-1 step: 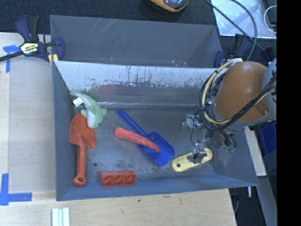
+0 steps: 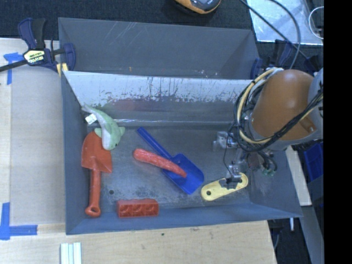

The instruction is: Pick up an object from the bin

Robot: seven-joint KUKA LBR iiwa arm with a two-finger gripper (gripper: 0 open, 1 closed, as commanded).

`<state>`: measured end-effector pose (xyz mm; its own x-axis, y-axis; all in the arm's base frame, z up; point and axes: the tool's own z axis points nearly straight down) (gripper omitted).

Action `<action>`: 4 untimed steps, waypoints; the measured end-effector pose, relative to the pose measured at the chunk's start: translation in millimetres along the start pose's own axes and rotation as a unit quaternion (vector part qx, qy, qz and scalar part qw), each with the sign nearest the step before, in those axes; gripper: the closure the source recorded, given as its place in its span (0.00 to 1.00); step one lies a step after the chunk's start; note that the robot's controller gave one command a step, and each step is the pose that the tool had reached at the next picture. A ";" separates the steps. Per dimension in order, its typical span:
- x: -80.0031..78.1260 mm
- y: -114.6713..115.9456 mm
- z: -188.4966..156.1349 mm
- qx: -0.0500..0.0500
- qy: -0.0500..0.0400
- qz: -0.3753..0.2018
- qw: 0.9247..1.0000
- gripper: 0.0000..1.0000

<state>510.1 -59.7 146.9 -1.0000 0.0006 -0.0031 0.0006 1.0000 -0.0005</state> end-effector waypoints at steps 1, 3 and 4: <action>8.7 -82.1 79.3 0.000 0.005 -0.053 0.999 0.00; -21.0 -34.8 70.6 0.000 -0.002 -0.011 1.000 1.00; -4.8 -31.2 -65.2 0.001 -0.004 -0.020 1.000 1.00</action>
Offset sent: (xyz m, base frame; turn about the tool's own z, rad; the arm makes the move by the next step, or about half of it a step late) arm 0.0202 -0.0346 -0.0708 -0.0214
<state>514.7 -90.9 212.2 -0.9991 -0.0399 -0.0106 -0.0399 0.9992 -0.0018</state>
